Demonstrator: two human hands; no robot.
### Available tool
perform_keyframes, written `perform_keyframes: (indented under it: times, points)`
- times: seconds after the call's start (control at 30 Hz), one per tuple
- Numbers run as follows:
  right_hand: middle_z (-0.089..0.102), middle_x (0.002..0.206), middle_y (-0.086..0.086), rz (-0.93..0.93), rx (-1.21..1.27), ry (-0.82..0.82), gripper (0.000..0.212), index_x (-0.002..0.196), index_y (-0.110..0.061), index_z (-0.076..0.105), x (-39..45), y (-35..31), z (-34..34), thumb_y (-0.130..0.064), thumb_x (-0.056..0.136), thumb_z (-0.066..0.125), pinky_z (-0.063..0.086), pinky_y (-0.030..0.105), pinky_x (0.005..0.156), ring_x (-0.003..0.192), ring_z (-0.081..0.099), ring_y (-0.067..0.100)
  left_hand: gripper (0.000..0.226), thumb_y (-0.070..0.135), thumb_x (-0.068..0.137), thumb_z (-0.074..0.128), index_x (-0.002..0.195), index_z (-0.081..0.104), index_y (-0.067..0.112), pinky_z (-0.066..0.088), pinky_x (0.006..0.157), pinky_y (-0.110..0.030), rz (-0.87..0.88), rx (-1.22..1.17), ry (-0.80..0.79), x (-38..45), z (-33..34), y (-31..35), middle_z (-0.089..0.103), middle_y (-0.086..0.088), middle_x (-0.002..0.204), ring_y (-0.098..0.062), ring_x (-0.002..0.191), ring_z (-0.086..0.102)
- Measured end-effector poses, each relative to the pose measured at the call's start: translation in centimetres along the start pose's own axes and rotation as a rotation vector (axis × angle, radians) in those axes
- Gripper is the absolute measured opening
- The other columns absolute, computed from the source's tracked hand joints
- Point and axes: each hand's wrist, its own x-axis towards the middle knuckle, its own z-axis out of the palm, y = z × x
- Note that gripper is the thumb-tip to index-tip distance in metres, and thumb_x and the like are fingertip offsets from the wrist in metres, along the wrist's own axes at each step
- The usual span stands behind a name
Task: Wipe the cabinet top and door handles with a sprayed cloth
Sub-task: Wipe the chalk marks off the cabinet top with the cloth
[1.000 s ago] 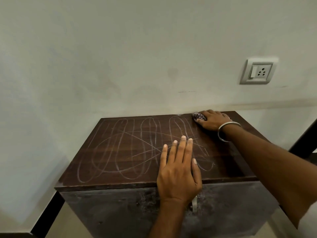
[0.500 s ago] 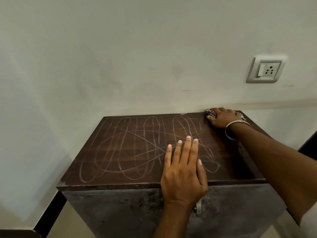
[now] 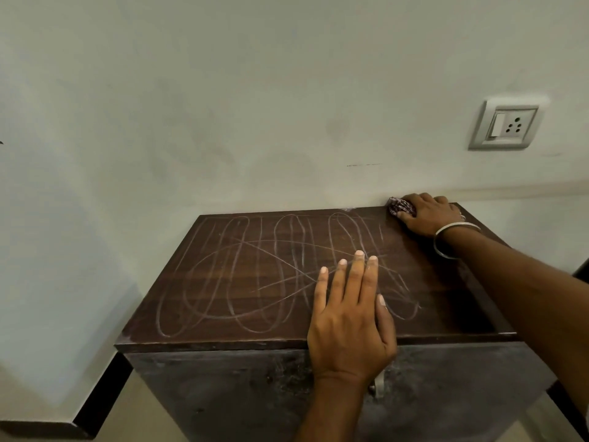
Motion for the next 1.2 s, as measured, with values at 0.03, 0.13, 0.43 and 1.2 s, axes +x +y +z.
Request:
perform_keyframes:
  times: [0.03, 0.13, 0.43, 1.2]
  points:
    - [0.038, 0.148, 0.003, 0.007, -0.004, 0.005, 0.052, 0.140, -0.029, 0.036, -0.1, -0.1, 0.1, -0.053, 0.093, 0.040, 0.026, 0.051, 0.110, 0.135, 0.031, 0.034, 0.054, 0.035, 0.094, 0.037, 0.146, 0.043, 0.020, 0.022, 0.116, -0.042, 0.002, 0.004, 0.002, 0.0, 0.0, 0.0, 0.044, 0.002, 0.150, -0.016, 0.139, 0.041]
    - [0.033, 0.151, 0.001, 0.024, -0.008, -0.002, 0.053, 0.141, -0.030, 0.034, -0.3, -1.3, 0.2, -0.054, 0.094, 0.038, 0.023, 0.052, 0.112, 0.138, 0.028, 0.034, 0.054, 0.035, 0.094, 0.036, 0.146, 0.043, 0.020, 0.022, 0.116, -0.042, 0.004, 0.011, 0.002, 0.0, 0.0, 0.1, 0.044, 0.002, 0.150, -0.016, 0.139, 0.040]
    - [0.030, 0.153, -0.001, -0.153, -0.019, -0.040, 0.054, 0.145, -0.029, 0.032, -1.2, -6.3, 0.8, -0.052, 0.096, 0.036, 0.022, 0.051, 0.112, 0.140, 0.026, 0.031, 0.054, 0.035, 0.093, 0.037, 0.145, 0.043, 0.020, 0.022, 0.116, -0.042, -0.006, 0.013, 0.002, -0.1, 0.0, 0.1, 0.044, 0.002, 0.150, -0.017, 0.139, 0.040]
    - [0.029, 0.154, -0.003, -0.173, -0.001, -0.050, 0.052, 0.145, -0.036, 0.029, -4.9, -6.3, 0.3, -0.051, 0.096, 0.037, 0.019, 0.053, 0.114, 0.141, 0.023, 0.028, 0.054, 0.034, 0.092, 0.038, 0.144, 0.045, 0.019, 0.024, 0.117, -0.043, -0.011, 0.019, 0.022, -0.1, -0.1, 0.1, 0.047, 0.001, 0.148, -0.018, 0.136, 0.044]
